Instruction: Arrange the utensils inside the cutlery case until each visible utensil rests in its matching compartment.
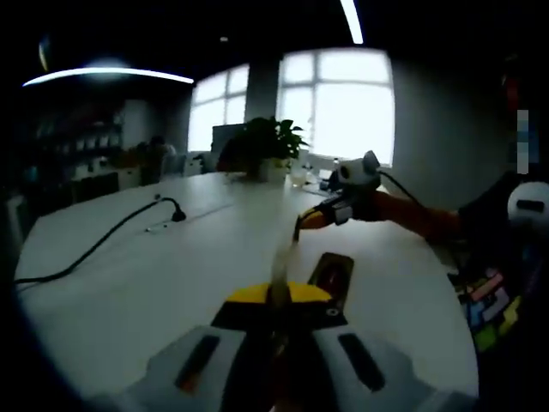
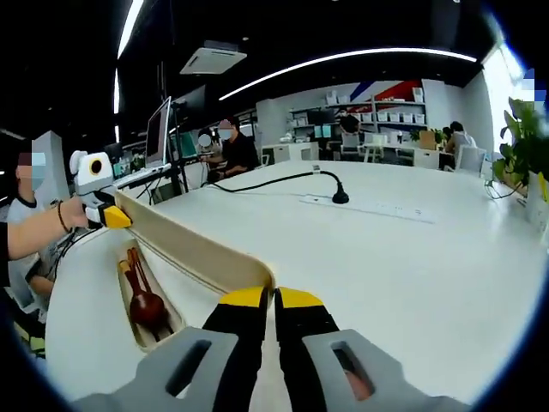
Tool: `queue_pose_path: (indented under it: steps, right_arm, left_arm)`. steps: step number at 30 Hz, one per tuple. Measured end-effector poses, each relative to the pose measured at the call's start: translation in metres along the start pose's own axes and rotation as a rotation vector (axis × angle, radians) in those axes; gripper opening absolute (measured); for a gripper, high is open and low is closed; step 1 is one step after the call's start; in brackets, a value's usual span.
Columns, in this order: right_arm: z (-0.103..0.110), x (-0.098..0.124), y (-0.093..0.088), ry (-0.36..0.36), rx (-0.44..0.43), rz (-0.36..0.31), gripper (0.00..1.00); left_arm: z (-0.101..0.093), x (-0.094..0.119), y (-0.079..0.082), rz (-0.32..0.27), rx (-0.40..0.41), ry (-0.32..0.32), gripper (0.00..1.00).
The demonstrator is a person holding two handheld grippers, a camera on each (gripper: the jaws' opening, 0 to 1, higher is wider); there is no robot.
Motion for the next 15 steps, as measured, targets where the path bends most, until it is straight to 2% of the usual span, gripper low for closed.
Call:
queue_pose_path:
  steps: [4,6,9,15]
  right_arm:
    - [0.006,0.006,0.003,-0.011,0.033,-0.027,0.02]
    - [0.011,0.009,0.005,0.003,0.060,-0.030,0.02]
    - [0.021,0.014,0.009,0.002,0.113,-0.052,0.01]
    - [0.038,0.021,0.015,-0.011,0.192,-0.077,0.01]
  left_arm:
    - [-0.006,0.005,-0.006,-0.012,0.008,0.041,0.05]
    - [-0.003,0.011,-0.008,-0.019,0.005,0.110,0.08]
    - [-0.004,0.018,-0.010,-0.044,0.021,0.181,0.11]
    - [-0.010,0.031,-0.017,-0.078,0.064,0.227,0.15]
Point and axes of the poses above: the point that each gripper's makers call its tool centre point, and the gripper's own axes: x roughly backward along the fingers, z roughly to its left, y roughly out of its top, the point moved 9 cm from there along x, roughly backward along the fingers, and after that the axes turned 1 degree about y, right-handed, at the moved point
